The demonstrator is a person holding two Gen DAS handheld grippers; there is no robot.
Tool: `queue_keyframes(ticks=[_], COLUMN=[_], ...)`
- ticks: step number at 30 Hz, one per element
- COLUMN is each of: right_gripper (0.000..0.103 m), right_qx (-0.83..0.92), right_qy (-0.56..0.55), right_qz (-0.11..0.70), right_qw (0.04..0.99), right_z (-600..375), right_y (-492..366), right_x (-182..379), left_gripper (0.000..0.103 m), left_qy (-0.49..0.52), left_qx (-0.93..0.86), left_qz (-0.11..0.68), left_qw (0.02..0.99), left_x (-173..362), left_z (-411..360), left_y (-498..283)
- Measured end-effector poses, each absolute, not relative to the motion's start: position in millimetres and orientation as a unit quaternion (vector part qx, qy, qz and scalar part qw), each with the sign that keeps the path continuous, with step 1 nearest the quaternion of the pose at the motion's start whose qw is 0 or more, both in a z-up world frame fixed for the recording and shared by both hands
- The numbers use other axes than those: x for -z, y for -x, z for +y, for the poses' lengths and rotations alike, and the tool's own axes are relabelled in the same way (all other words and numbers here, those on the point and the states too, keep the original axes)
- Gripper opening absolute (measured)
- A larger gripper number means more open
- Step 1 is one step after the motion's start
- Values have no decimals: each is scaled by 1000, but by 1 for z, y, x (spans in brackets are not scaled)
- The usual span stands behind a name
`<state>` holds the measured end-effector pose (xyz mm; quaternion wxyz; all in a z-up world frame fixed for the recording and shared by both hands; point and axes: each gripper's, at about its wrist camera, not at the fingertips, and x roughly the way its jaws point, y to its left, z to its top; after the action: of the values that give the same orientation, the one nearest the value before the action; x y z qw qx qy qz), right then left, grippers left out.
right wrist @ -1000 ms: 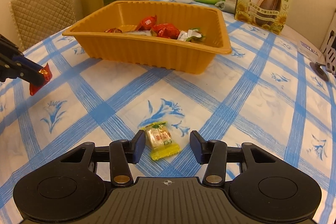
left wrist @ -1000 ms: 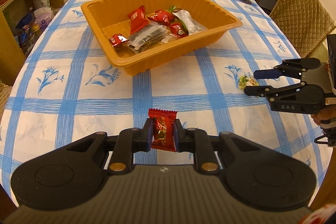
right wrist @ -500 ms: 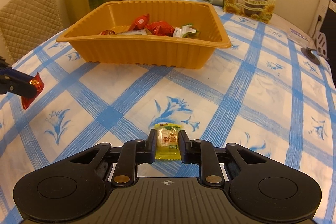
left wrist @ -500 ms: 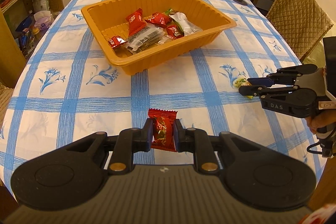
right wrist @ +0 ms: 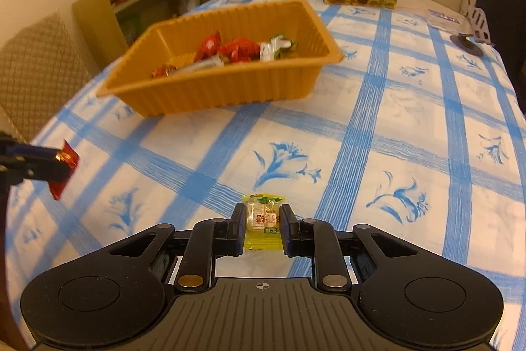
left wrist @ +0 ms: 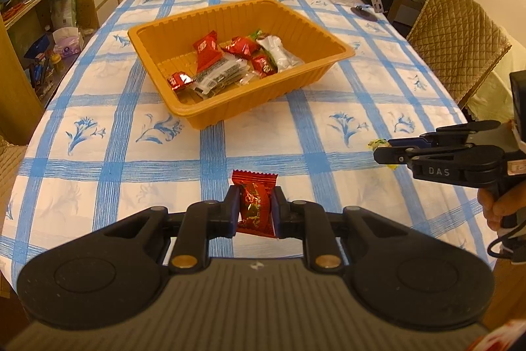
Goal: Organize snacks
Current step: 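Carry both candies over the orange tray with both tools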
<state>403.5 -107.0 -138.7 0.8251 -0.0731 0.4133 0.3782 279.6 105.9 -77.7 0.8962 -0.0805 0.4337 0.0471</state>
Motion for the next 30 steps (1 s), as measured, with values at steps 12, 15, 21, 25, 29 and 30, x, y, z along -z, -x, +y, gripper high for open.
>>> queue_keyframes(ticks=[12,15,21,25,29,30], right_gripper=[22,22,22,22,22,22], right_qx=[-392,-395,-399,-402,-399,-399], right_qy=[3,-1,-5,-7,-3,-2], right_qz=[374,365,348,337,333,332], right_qw=[841,843,848,851,854,855], right_z=[-112,-110,-101,-92,-83,-81], right_y=[-373,-368,-358,-355,-355,-355], right_x=[80,68,48,38,32,32], left_gripper=[18,18,18,18,18,18], left_qy=[82,84,90,92,93,93], left_qx=[-36,-35,-27,-22,-22,-22], left_qz=[400,392,372,362,354,353], left_qw=[912,915,924,927,930,931], left_x=[41,32,15,9,3,3], left_z=[106,109,118,125,136,140], left_y=[-262,-258,-249,-247,-250,-252])
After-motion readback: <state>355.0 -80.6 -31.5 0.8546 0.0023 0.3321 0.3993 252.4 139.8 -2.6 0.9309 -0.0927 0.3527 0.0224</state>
